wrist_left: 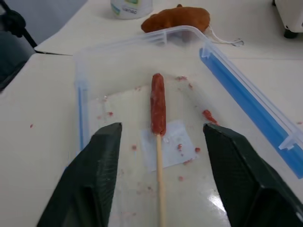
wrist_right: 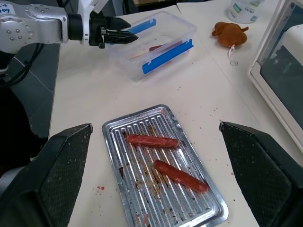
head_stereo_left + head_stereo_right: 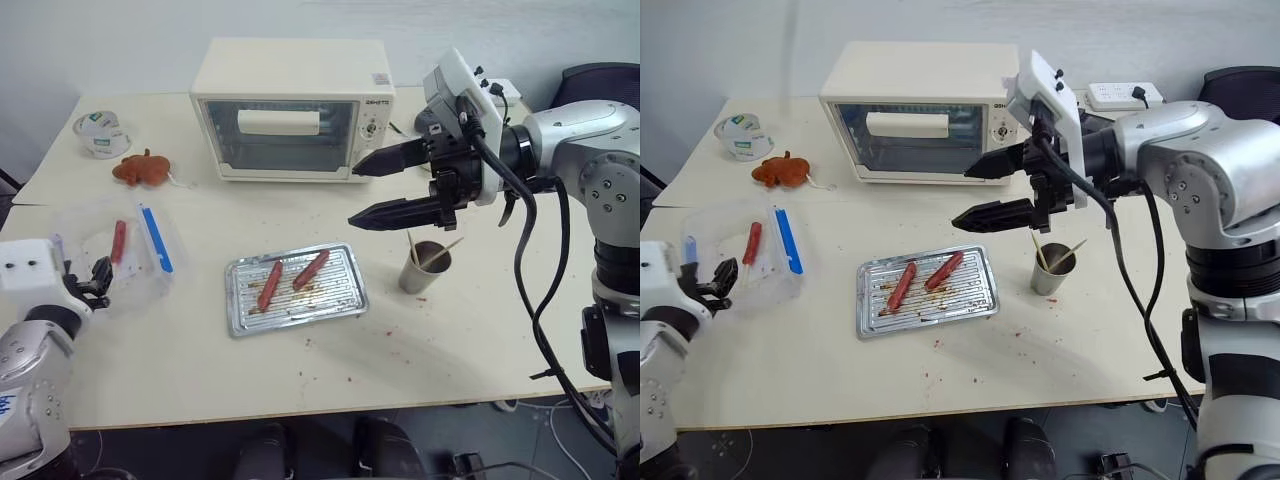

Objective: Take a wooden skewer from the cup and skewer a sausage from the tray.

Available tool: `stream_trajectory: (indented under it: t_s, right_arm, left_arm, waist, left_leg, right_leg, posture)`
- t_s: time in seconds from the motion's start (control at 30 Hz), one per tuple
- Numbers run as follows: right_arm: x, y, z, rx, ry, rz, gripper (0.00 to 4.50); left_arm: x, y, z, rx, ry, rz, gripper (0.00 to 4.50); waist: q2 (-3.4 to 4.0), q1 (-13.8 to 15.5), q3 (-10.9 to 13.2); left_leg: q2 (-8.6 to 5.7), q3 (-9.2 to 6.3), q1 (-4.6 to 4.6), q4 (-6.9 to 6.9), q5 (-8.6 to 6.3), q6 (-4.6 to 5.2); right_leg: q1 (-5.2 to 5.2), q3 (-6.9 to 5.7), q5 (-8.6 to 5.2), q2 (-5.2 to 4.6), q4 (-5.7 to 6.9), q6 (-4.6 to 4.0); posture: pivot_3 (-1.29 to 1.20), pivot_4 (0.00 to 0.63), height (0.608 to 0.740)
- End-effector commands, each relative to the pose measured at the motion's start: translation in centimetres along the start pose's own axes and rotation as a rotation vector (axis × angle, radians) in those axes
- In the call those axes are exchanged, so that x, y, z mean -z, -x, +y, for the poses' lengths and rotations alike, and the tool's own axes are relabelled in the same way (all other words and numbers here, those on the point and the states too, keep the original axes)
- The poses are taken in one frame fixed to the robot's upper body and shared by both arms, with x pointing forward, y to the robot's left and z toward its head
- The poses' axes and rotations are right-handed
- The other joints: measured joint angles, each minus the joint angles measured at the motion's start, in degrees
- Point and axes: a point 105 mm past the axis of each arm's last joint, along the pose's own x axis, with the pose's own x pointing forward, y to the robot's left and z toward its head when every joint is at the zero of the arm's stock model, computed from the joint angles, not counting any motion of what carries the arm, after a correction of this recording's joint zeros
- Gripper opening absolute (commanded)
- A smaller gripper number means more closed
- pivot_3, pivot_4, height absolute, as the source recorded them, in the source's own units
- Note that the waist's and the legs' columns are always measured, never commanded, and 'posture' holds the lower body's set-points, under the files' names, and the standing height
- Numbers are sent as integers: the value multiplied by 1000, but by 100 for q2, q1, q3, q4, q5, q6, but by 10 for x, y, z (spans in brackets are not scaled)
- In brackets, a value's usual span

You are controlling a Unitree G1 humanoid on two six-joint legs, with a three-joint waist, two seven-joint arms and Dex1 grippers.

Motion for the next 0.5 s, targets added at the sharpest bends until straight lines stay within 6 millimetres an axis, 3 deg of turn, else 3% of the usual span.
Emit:
stream_trajectory:
  t_s: [0.03, 0.17, 0.33, 0.5]
  right_arm:
    - [-9, 4, -1, 7, 56, -12, 4500]
    - [-6, 2, -5, 4, 57, -12, 4500]
    - [-5, -2, -6, -12, 58, -22, 4500]
    - [-5, -4, -8, -15, 60, -24, 4500]
  left_arm:
    - [-19, 28, 20, -20, 22, -64, 3387]
    - [-23, 53, 40, -1, 55, -63, 3387]
    - [-33, 64, 32, 130, 46, -66, 3387]
    - [-30, 66, 27, 156, -4, -27, 3387]
  waist:
    - [0, -12, 0]
    - [-2, -26, -1]
    - [-8, 14, -5]
    - [-8, -4, -5]
  left_leg:
    - [0, 0, 0, 0, -1, -1]
    - [2, 2, 0, -3, -2, -3]
    - [-3, -3, 0, -2, -1, -3]
    - [-2, -3, 0, -3, -4, -8]
  right_leg:
    - [-1, 0, 0, -1, 0, 0]
    - [-4, -1, -3, -2, 0, -5]
    - [-4, -4, -4, -10, 4, -6]
    - [-5, 0, -4, -12, 3, -8]
  posture:
    - [0, 150, 740]
    - [0, 150, 740]
    - [0, 150, 740]
    - [0, 150, 740]
